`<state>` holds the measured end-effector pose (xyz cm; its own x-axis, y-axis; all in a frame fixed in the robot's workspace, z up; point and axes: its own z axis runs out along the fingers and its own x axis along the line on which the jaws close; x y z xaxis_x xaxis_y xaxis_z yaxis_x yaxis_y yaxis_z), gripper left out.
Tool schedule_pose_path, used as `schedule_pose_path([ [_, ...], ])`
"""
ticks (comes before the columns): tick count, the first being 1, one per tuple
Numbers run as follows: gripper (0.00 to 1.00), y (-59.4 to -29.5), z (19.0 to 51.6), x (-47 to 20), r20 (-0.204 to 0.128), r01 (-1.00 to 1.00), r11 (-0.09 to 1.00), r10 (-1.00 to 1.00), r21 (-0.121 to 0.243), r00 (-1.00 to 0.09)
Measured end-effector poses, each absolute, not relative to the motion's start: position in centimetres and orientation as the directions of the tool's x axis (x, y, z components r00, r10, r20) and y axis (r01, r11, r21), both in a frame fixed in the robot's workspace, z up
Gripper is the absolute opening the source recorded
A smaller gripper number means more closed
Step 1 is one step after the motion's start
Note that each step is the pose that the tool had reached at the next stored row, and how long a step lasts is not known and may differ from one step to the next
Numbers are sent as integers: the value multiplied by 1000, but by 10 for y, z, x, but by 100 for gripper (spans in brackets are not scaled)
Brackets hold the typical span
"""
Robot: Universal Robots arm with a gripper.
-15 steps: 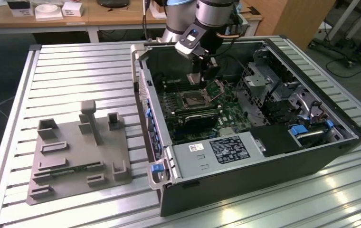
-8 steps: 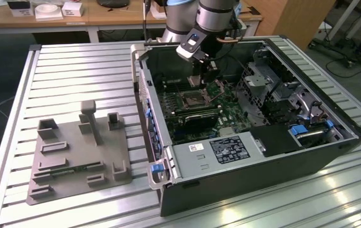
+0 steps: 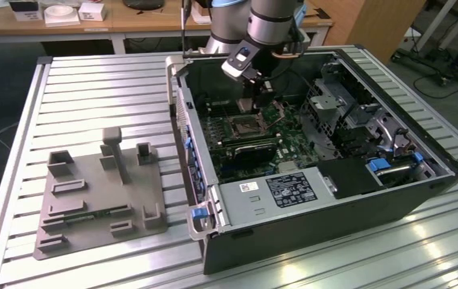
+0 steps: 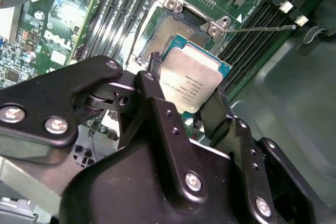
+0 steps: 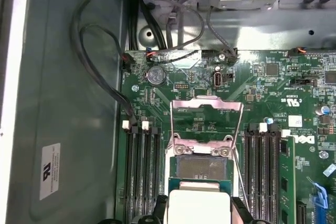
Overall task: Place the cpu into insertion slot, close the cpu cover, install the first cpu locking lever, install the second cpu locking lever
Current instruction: 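Place the cpu into insertion slot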
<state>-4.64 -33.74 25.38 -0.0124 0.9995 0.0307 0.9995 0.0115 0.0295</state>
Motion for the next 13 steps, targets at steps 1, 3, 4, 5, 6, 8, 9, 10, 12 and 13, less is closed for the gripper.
schedule_pose_path([
  [1, 55, -337, 253, -46, 31, 1000, 11, 999, 29, -12],
  [3, 55, -337, 253, -46, 31, 1000, 11, 999, 29, -12],
  [4, 55, -337, 253, -46, 30, 1000, 11, 999, 29, -12],
  [5, 55, -337, 253, -46, 31, 1000, 11, 999, 29, -12],
  [6, 55, -337, 253, -46, 31, 1000, 11, 999, 29, -12],
  [8, 55, -337, 253, -46, 31, 1000, 11, 999, 29, -12],
  [9, 55, -337, 253, -46, 31, 1000, 11, 999, 29, -12],
  [10, 55, -337, 253, -46, 31, 1000, 11, 999, 29, -12],
  [12, 55, -337, 253, -46, 31, 1000, 11, 999, 29, -12],
  [13, 55, -337, 253, -46, 31, 1000, 11, 999, 29, -12],
])
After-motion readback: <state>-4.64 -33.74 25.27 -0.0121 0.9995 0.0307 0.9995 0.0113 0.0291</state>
